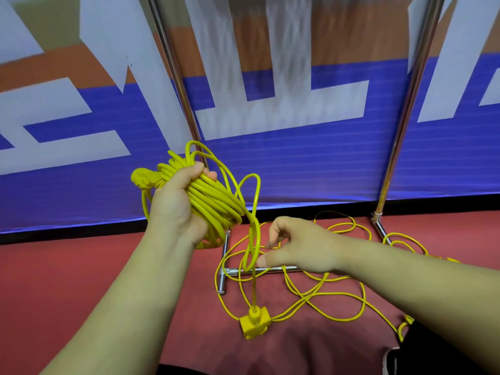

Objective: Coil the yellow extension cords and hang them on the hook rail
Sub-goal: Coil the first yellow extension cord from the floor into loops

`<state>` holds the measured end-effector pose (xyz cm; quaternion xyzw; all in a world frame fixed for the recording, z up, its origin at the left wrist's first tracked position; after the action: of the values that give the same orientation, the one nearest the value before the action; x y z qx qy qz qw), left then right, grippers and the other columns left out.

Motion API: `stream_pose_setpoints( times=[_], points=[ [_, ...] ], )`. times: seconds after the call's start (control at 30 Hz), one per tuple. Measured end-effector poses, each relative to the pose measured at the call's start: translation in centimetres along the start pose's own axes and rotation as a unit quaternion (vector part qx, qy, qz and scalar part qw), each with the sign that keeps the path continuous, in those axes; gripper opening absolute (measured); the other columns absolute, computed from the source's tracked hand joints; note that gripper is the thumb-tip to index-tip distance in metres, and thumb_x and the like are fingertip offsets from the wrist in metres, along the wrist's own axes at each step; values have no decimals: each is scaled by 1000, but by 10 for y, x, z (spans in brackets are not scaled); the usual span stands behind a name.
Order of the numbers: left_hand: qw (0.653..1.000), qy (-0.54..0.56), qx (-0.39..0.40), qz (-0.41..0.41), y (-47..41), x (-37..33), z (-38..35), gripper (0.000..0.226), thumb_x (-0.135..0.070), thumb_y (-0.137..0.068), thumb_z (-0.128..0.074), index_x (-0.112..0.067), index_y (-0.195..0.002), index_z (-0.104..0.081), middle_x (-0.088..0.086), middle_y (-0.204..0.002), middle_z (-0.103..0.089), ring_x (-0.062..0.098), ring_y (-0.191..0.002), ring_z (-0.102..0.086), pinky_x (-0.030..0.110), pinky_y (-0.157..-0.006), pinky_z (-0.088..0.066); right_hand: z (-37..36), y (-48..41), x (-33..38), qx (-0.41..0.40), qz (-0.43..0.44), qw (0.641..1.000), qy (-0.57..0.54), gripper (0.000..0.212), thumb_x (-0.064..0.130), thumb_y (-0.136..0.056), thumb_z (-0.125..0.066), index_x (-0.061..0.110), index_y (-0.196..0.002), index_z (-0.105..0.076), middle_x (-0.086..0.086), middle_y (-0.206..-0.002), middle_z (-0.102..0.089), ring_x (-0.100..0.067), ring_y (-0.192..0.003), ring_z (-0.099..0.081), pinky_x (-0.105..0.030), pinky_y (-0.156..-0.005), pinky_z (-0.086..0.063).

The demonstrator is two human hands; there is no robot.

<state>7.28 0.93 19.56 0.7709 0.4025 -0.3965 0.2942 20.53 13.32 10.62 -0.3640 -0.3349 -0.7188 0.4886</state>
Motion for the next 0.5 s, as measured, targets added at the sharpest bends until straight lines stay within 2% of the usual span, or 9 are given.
stream_pose_setpoints(
  times=[0.07,0.2,0.23,0.33,0.43,0.5],
  points=[
    [1000,-4,-7,13,0,0,2,12,-13,-94,-58,-12,-82,-60,-2,-58,-67,12,-55,-68,26,-56,-54,-10,-2,-1,-13,-1,1000,-13,56,48,-62,-89,22,-90,-48,9,-93,-68,-6,-71,-57,-28,-68,-49],
    [1000,-9,-5,20,0,-2,3,10,-15,-95,-57,-13,-85,-60,-3,-59,-68,11,-56,-69,30,-63,-52,-17,-11,-3,-49,7,997,-53,43,20,-79,-79,19,-85,-36,-5,-89,-73,-7,-68,-60,-47,-78,-52],
    [1000,-10,-6,20,0,-2,5,10,-15,-95,-57,-13,-86,-60,-3,-60,-68,11,-57,-69,31,-64,-52,-14,-12,-3,-55,3,995,-86,43,20,-76,-78,18,-85,-36,-9,-88,-74,-8,-69,-61,-49,-77,-51],
    [1000,-11,-6,23,1,-3,9,8,-15,-94,-57,-13,-86,-60,-3,-60,-69,12,-57,-70,30,-63,-52,-9,-16,-3,-57,-24,990,-123,51,31,-61,-81,19,-88,-39,-8,-93,-72,-16,-68,-53,-43,-67,-46],
    [1000,-10,-4,19,0,-3,12,9,-15,-95,-57,-13,-86,-60,-3,-60,-69,11,-57,-70,31,-64,-52,-16,-21,-15,-58,-48,995,-71,46,21,-74,-83,21,-102,-46,-1,-113,-64,-16,-75,-59,-30,-63,-47],
    [1000,-15,0,18,-1,-4,11,12,-15,-94,-58,-12,-83,-62,-2,-60,-69,12,-56,-70,33,-64,-52,-23,-25,-21,-45,-48,992,-110,53,20,-77,-82,21,-114,-44,0,-121,-60,-22,-84,-67,-31,-64,-49]
  ],
)
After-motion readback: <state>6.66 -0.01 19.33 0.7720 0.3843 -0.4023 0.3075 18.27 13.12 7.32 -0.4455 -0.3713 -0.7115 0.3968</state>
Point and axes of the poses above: each hand's wrist, its own y-axis away from the middle knuckle, its own z-axis out of the back of the hand, x = y × z, the point moved 6 cm from there along -y, towards the middle knuckle
